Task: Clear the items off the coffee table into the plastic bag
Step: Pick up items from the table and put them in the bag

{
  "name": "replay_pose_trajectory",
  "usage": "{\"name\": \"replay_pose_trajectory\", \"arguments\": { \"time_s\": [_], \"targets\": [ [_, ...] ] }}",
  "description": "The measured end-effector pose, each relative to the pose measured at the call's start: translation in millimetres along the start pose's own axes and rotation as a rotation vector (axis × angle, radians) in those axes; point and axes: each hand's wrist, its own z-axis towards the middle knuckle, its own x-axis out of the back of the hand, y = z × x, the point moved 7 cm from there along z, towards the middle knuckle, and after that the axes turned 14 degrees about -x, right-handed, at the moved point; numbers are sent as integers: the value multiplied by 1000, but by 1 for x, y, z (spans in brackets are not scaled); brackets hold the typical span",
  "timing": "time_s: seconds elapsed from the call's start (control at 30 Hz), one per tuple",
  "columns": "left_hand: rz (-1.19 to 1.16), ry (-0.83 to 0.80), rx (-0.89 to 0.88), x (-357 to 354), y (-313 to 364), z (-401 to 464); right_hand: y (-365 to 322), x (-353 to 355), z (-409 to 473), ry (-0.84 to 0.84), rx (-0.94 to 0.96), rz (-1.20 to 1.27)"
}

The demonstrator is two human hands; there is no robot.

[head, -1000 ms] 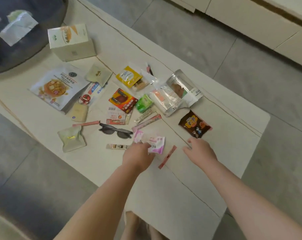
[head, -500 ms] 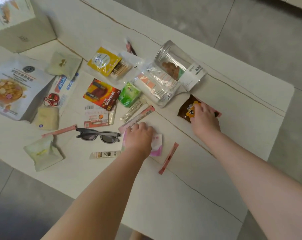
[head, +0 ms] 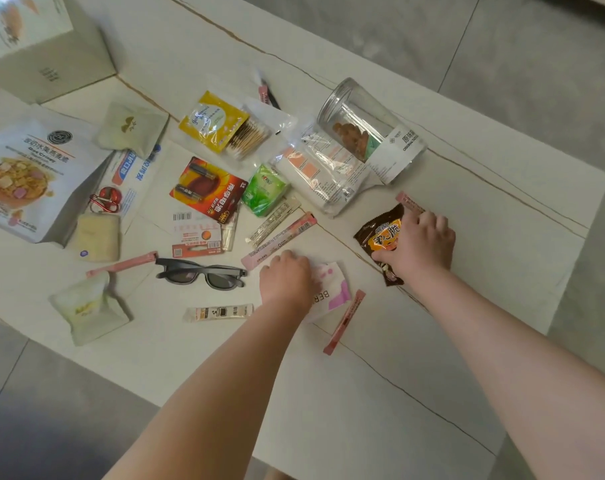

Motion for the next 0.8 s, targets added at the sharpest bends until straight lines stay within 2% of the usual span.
{"name": "replay_pose_trajectory", "arguments": {
  "time_s": [0.13, 0.27, 0.37, 0.6, 0.8],
  "targets": [
    [-262, -8, -2, -2, 14, -1, 5, 5, 7, -30, 56, 78],
    [-365, -85, -30, -13, 35, -1, 10, 0, 22, -169, 46, 173],
    [-327, -90, -60, -25, 49, -2, 16, -4, 25, -175, 2, 255],
    [-133, 22, -50, -42, 62, -3, 28, -10, 16, -206, -137, 457],
    [-145, 67, 18, -47, 68, -10, 30, -19, 10, -271, -271, 652]
  ]
}}
